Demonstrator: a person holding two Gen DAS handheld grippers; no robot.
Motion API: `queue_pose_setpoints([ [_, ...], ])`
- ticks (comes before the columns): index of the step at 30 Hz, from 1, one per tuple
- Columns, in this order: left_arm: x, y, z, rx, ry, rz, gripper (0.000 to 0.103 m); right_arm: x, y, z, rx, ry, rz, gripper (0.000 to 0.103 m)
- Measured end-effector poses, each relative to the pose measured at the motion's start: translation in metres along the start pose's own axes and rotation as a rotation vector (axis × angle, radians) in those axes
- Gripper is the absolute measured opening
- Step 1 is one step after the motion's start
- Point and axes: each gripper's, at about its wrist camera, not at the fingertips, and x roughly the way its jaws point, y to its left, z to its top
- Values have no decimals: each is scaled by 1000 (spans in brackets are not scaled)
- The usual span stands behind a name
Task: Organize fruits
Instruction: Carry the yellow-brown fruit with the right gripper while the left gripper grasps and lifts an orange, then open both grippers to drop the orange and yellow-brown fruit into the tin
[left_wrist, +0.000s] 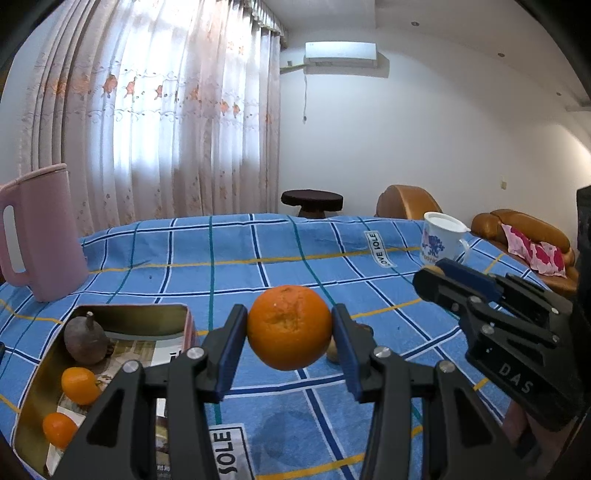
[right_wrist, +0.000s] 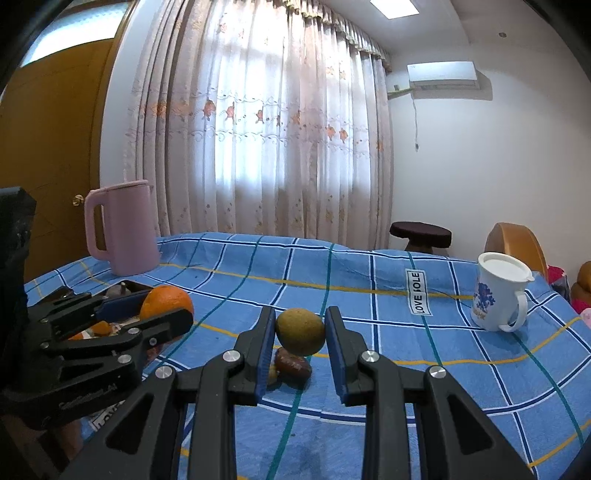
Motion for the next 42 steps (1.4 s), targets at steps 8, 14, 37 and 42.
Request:
queue_pose_setpoints([
  [8,-7,0,-2,7,-10,-4,48,-7,5,-2,2,-14,7,29],
  [14,-8,3,-3,1,11,-14,48,-1,7,-2,29,17,33,29],
  [37,-39,75,-1,-71,51,65,48,27,80,41,-32,34,219,29],
  [42,-45,104,-6,-102,68,110,48,35,110,47,-68,45,278,29],
])
